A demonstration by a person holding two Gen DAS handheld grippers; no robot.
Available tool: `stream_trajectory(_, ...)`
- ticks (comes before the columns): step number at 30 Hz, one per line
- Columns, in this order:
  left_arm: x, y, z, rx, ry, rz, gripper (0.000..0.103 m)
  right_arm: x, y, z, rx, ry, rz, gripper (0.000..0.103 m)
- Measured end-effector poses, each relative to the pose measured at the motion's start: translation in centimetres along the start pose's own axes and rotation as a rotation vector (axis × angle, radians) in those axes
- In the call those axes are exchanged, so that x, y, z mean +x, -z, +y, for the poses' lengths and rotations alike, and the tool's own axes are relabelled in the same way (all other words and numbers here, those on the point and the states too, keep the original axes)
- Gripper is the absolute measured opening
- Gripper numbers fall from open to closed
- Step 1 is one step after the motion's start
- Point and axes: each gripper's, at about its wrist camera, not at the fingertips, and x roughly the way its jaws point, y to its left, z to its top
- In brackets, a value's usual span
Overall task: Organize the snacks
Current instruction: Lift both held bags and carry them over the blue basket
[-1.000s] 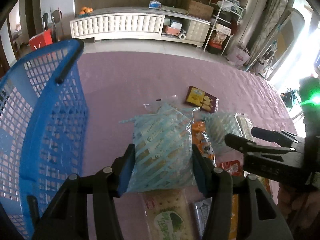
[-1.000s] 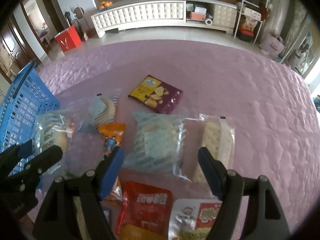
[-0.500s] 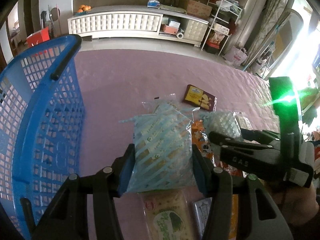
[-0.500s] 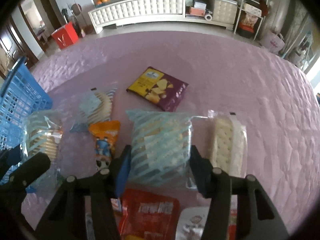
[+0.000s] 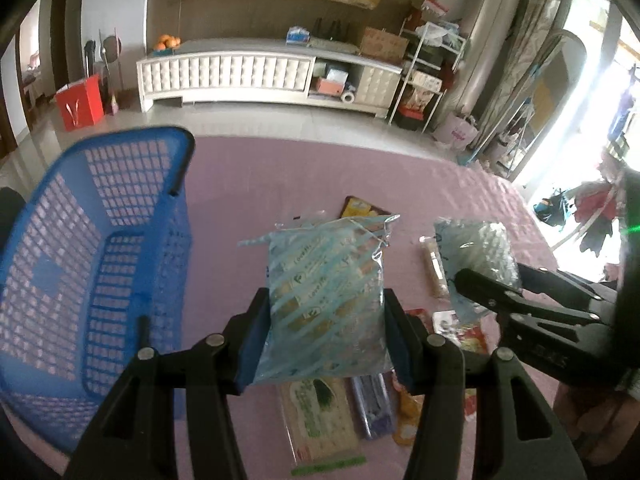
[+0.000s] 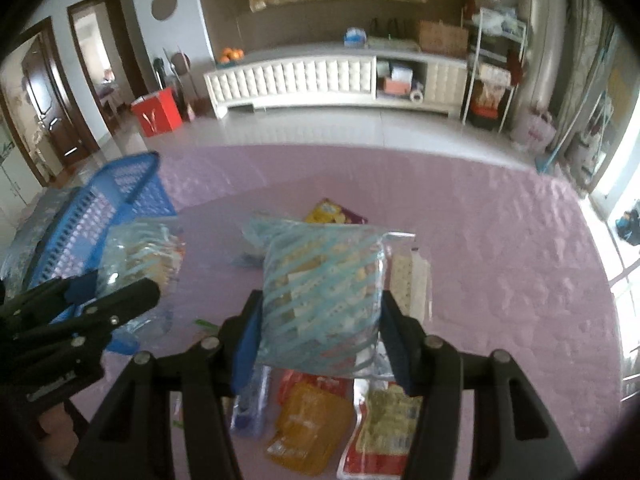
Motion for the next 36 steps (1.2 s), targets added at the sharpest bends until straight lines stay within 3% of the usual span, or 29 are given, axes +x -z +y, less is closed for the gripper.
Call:
stream_trajectory(11, -9.6, 0.1, 1.1, 0.045, -0.004, -0.130, 0.051, -6.4, -0.2, 4.5, -0.029, -0.031, -0.120, 0.060)
stream_trajectory(23, -15.8, -0.9, 6.7, 0.067, -0.021, -0.186, 0.051, -6.9, -2.5, 10.7, -0.076, -0.137, -0.160, 0.060)
stream_trajectory(30, -16.9, -2.2, 10.7, 0.053, -0.061, -0.200, 0.051, -4.6, -4.5, 14.7, -0.127, -0.194, -0.147, 0.060)
stream_trajectory(36, -14.9, -3.7, 13.6, 0.080, -0.096, -0.172, 0.051, -1.2, -6.0, 16.7, -0.138, -0.218, -0.095, 0.060)
